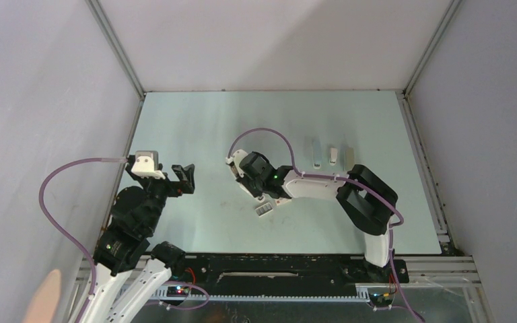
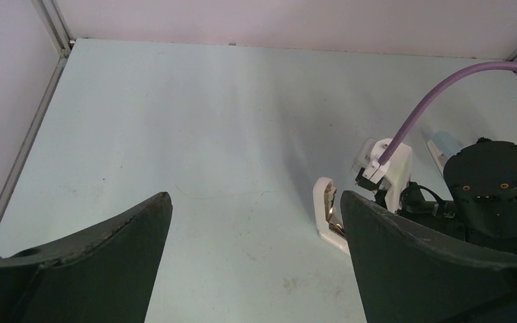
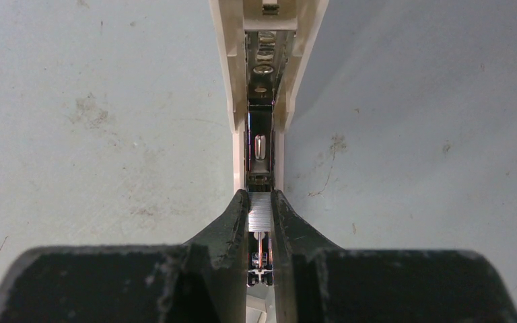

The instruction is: Load the staples into the stapler

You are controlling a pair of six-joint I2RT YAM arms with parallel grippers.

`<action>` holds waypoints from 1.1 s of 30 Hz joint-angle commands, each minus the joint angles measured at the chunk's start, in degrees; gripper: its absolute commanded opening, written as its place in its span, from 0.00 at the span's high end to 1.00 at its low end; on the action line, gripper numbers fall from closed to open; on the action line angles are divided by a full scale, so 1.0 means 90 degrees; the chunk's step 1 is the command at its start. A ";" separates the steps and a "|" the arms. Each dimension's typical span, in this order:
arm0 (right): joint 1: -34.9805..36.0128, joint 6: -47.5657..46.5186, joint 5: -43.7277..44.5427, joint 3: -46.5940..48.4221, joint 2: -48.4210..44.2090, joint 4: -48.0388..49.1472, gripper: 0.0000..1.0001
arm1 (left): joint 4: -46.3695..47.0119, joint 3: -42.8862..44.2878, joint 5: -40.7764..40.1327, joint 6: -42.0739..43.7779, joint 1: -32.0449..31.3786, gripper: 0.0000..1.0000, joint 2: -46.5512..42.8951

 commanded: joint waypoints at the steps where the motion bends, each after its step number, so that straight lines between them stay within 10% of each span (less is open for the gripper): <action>1: -0.0006 0.0069 0.0066 -0.0185 -0.0282 -0.0129 0.86 | 0.0156 -0.0064 0.0034 0.0037 0.0042 0.02 0.0009; 20: -0.0014 0.0103 0.0224 -0.0250 -0.0721 0.0205 0.51 | 0.0163 -0.0074 0.0026 0.0037 0.0042 0.02 0.0026; 33: -0.0245 0.0215 0.0340 -0.0040 -0.0285 0.0416 0.48 | 0.0156 -0.0073 0.0022 0.0038 0.0042 0.02 0.0035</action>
